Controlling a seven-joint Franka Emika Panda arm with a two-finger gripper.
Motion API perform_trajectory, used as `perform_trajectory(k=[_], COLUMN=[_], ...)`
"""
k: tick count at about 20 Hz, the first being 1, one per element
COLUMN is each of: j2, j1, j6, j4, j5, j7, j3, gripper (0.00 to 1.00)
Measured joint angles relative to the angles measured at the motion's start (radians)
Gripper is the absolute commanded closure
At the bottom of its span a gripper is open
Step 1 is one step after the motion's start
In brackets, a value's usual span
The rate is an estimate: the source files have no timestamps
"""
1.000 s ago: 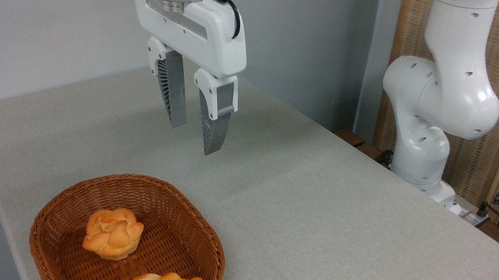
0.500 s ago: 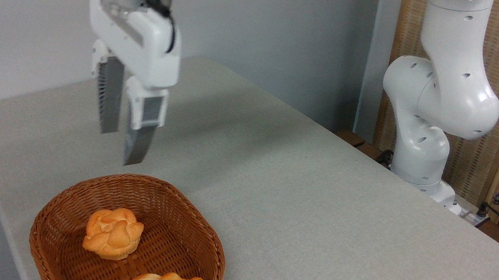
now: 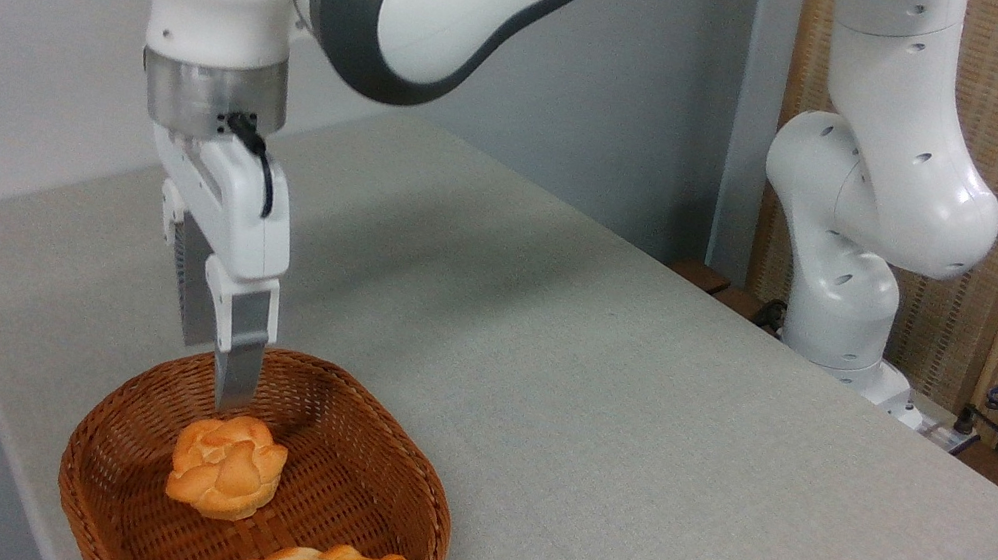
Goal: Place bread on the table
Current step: 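Lower the open gripper down onto the round orange bun, then close the gripper fingers around the round orange bun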
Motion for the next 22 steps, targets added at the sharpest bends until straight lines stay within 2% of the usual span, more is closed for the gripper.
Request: perform_trajectory(k=[2,5,9,13,16,18,20,22], j2=[0.014,0.027,0.039,0.045,0.047,0.051,0.054,0.056], j1=[0.001,0.000,0.000,0.000,0.000,0.000,0.000,0.000], j6=[0.014,0.060,0.125,0.130,0.130,0.130,0.132,0.144], j4=[-0.011,-0.038,-0.075,-0.087,-0.091,-0.093,-0.098,-0.105], j5=[0.054,0.104,0.124,0.200,0.227,0.229,0.230,0.231], j7=[0.003,0.003,0.004,0.004,0.005,0.005,0.005,0.005], j3=[-0.004,-0.021,-0.033,-0.035,-0.036,-0.038,-0.046,-0.050], gripper=[0.00,0.00,0.00,0.00,0.01,0.20,0.48,0.71])
